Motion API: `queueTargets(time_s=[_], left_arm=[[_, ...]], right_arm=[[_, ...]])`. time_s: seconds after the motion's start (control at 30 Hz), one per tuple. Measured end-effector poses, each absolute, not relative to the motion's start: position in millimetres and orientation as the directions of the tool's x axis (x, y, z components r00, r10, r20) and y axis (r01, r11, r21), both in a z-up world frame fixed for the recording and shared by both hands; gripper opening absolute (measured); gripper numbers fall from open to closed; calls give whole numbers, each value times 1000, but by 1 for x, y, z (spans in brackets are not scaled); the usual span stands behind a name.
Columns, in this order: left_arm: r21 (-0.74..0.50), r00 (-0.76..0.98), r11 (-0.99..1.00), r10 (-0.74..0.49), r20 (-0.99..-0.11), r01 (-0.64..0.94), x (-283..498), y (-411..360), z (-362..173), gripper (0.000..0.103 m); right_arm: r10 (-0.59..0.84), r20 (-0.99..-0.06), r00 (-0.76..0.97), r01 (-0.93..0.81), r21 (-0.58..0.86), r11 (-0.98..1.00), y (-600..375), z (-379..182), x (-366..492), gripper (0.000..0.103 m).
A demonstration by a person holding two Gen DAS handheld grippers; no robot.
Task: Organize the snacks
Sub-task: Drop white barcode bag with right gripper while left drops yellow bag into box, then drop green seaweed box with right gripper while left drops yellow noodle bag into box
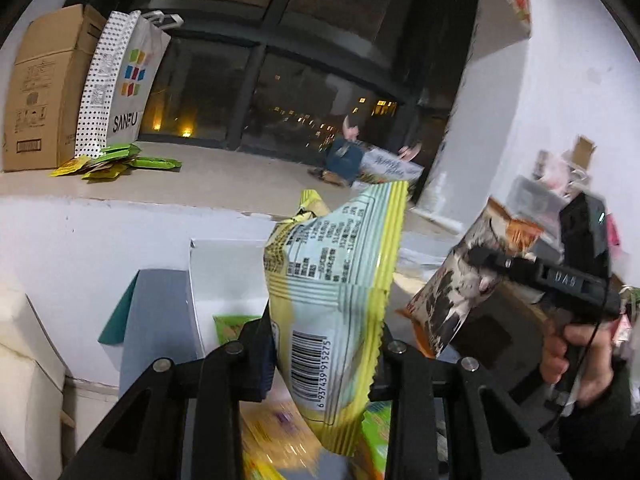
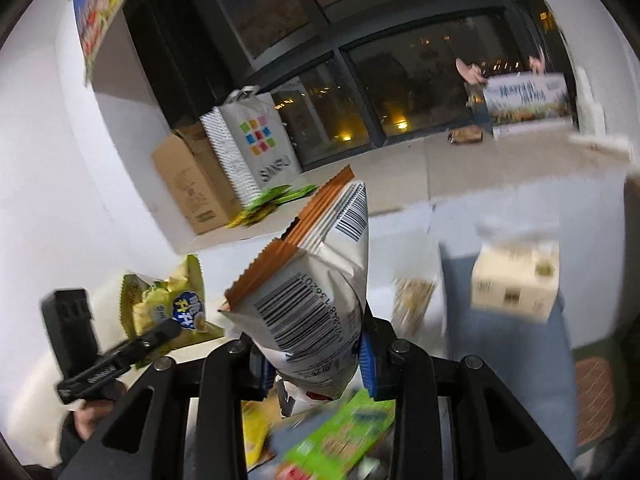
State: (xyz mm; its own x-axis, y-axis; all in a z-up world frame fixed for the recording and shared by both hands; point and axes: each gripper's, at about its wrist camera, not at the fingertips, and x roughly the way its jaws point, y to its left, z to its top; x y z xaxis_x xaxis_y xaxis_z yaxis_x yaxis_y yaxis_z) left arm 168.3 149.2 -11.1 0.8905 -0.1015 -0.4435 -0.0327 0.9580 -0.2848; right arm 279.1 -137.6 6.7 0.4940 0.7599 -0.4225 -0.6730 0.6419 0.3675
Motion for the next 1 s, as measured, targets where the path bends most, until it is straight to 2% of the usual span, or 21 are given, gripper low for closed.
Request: queueTargets(time_s=[0.1,0.23,0.33,0.37,0.4,0.43,0.47,0.5,0.53,0.7,1.0], left_arm=[[-276,863,960,-99,-495,-48,211,158,-22,35],[-224,834,972,-68,-547,-67,238,158,-39,35],[-205,795,975,-59,-603,-84,255,160,-52,40],[-190,770,975,-36,-637,-112,262,161,-58,55],[-175,764,976,-15,-645,-129,261,162,-60,86],[-156,764,977,10,-646,-146,261,163,-62,101],[-149,775,978,16,-632,-142,259,163,-61,103],[-143,778,980,19,-628,-140,258,164,-60,103],[-135,780,982,22,-625,-136,256,163,-59,103],[-96,795,990,25,-607,-105,242,158,-51,103],[-139,843,989,-35,-537,-47,166,136,-30,103]], right_arm=[[700,-498,512,-661,291,691,-108,14,317,35],[671,-597,440,-657,296,694,-76,3,357,35],[627,-647,434,-648,259,716,-52,-6,380,35],[622,-659,422,-653,255,713,-44,-9,388,36],[611,-687,393,-659,253,708,-34,-15,395,37],[593,-719,363,-653,258,712,-28,-20,400,41],[566,-760,319,-633,273,725,-18,-29,408,69],[558,-775,298,-627,282,727,-13,-34,412,89],[550,-780,298,-626,276,730,-8,-36,413,103],[572,-721,391,-638,235,733,-11,-25,400,103],[652,-612,447,-674,248,695,-54,14,352,103]])
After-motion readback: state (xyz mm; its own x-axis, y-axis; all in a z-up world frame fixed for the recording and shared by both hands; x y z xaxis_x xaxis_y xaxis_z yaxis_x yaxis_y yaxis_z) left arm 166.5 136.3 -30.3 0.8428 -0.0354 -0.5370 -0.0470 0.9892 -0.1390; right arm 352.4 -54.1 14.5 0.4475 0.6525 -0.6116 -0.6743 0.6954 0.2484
